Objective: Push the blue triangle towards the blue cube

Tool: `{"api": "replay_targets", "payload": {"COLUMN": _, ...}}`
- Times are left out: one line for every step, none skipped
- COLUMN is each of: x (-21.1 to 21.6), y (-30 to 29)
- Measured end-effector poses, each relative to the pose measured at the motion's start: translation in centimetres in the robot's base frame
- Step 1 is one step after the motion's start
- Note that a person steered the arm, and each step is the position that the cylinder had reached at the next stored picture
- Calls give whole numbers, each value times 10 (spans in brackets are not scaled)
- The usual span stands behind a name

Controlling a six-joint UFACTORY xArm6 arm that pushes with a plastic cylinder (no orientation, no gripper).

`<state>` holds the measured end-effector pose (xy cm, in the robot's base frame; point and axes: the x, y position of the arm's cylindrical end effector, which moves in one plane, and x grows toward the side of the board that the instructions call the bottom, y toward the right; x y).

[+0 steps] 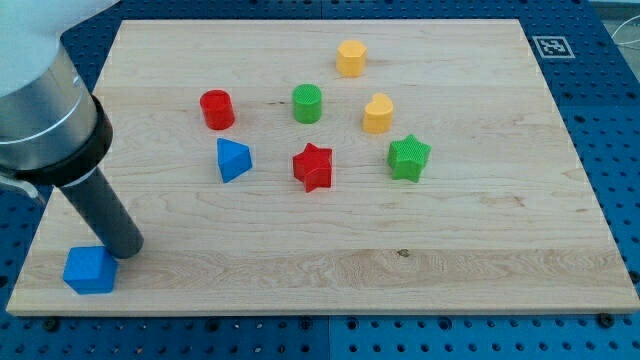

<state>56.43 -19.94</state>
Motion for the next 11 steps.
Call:
{"api": "replay_targets", "payload": {"x": -5, "y": 26}}
{"api": "replay_targets", "payload": {"x": -23, "y": 72}}
{"api": "replay_targets", "payload": {"x": -51, "y": 116}}
{"api": "replay_targets", "payload": {"x": -83, "y": 136}}
{"api": "replay_targets", "payload": {"x": -121, "y": 136}}
{"api": "replay_targets", "payload": {"x": -141, "y": 118}}
{"api": "replay_targets", "payload": {"x": -137, "y": 79}}
{"api": "replay_targets", "payload": {"x": -129, "y": 57}}
{"api": "replay_targets", "payload": {"x": -120, "y": 50}}
{"api": "replay_targets", "payload": {"x": -144, "y": 64}}
{"api": "replay_targets", "payload": {"x": -151, "y": 100}}
